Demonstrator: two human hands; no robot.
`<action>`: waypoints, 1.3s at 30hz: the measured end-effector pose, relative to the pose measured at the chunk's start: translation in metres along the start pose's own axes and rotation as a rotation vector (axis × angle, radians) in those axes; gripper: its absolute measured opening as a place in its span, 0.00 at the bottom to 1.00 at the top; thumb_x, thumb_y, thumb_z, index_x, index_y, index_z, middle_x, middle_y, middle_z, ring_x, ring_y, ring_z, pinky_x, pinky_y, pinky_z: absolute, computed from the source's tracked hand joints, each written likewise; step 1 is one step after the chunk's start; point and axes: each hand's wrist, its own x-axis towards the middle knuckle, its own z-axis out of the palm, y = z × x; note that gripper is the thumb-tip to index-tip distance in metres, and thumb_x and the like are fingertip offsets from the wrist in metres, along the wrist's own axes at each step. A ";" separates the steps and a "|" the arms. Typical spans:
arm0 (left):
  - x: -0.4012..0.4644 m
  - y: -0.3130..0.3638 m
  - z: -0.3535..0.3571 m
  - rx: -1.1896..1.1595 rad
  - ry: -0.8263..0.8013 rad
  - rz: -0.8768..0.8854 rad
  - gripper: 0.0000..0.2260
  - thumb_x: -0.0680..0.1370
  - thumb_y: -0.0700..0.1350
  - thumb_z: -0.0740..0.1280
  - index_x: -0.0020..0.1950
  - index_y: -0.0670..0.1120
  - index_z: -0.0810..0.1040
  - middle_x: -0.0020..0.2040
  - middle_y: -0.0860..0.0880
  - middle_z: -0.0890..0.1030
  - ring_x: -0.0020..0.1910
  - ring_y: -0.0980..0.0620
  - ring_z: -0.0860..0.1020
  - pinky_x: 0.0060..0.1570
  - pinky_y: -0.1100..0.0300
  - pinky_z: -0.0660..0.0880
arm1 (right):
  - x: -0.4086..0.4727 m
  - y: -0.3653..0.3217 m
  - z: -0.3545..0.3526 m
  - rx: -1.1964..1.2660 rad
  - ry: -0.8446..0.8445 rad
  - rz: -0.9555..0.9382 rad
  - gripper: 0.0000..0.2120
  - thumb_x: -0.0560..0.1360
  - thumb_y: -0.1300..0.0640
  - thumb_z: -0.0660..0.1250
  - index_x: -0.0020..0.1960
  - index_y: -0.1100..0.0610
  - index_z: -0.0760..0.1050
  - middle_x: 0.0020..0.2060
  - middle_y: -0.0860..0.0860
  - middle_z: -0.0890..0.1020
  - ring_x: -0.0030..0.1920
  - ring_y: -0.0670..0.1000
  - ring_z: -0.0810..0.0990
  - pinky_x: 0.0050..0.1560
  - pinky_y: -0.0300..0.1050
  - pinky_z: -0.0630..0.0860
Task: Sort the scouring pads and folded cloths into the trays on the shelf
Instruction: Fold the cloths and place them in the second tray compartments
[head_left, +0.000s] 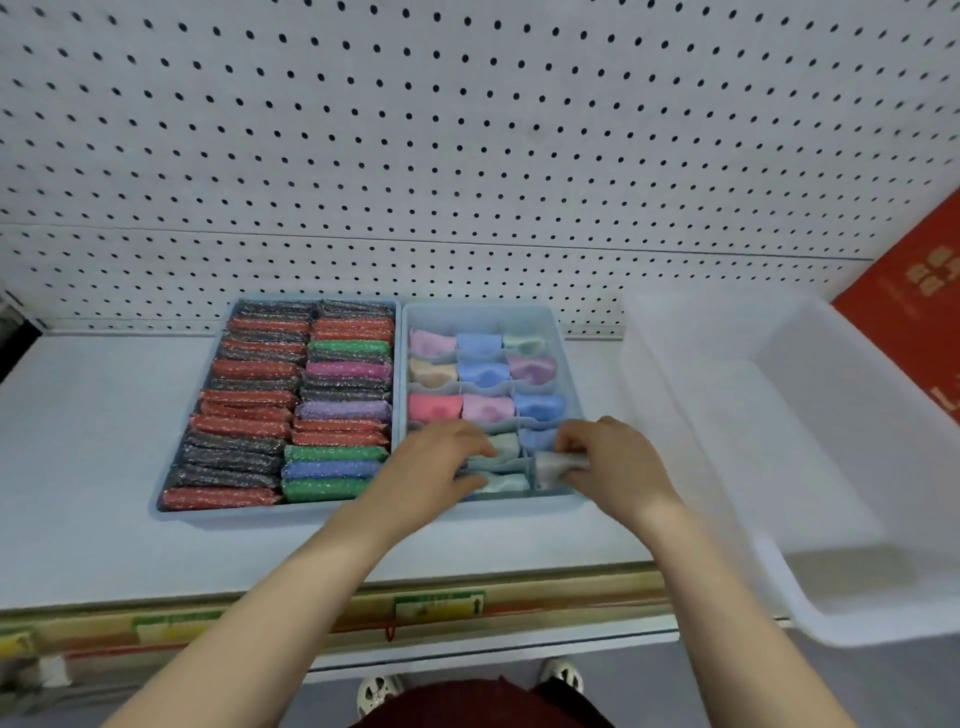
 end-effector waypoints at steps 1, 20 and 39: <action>0.000 -0.001 0.004 0.035 -0.004 0.012 0.13 0.74 0.46 0.73 0.58 0.49 0.82 0.56 0.51 0.81 0.56 0.50 0.78 0.56 0.55 0.74 | 0.001 -0.002 0.005 -0.071 0.008 -0.009 0.11 0.70 0.58 0.69 0.52 0.49 0.78 0.43 0.52 0.80 0.50 0.56 0.78 0.46 0.46 0.69; 0.000 -0.004 0.016 0.069 0.066 -0.041 0.09 0.76 0.50 0.70 0.55 0.52 0.83 0.52 0.55 0.83 0.52 0.51 0.80 0.51 0.53 0.77 | 0.017 -0.017 0.009 -0.400 -0.098 -0.249 0.11 0.69 0.51 0.70 0.36 0.53 0.69 0.31 0.49 0.72 0.37 0.56 0.73 0.37 0.45 0.67; 0.124 -0.044 -0.027 0.078 0.109 -0.204 0.15 0.78 0.37 0.66 0.64 0.43 0.78 0.62 0.44 0.79 0.60 0.42 0.77 0.57 0.52 0.72 | 0.181 -0.004 -0.014 -0.226 -0.066 -0.110 0.12 0.72 0.63 0.67 0.55 0.57 0.79 0.52 0.58 0.82 0.55 0.60 0.78 0.48 0.45 0.71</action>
